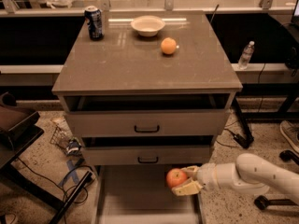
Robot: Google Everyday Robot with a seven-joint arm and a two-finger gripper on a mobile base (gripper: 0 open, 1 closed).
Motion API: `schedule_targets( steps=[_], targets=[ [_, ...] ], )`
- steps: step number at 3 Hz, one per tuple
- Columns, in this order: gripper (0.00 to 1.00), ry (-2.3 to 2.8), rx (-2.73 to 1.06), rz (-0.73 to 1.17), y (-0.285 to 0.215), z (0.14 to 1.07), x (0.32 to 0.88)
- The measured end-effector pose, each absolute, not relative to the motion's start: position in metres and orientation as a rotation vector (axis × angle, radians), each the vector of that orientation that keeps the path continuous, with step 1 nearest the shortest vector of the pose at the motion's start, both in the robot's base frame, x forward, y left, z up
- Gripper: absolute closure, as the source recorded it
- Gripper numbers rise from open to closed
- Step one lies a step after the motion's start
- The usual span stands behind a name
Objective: Pick apple from bottom drawer and place on counter
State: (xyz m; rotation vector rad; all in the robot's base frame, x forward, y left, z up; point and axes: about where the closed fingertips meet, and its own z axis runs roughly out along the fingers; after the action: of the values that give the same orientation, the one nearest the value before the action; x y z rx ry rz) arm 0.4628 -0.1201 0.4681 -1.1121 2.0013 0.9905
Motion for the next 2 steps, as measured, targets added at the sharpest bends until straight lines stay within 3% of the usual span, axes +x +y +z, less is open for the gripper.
schedule_targets(
  steps=[2],
  targets=[
    [1.0,1.934,-0.966,1.016,-0.178,0.591,0.428]
  ],
)
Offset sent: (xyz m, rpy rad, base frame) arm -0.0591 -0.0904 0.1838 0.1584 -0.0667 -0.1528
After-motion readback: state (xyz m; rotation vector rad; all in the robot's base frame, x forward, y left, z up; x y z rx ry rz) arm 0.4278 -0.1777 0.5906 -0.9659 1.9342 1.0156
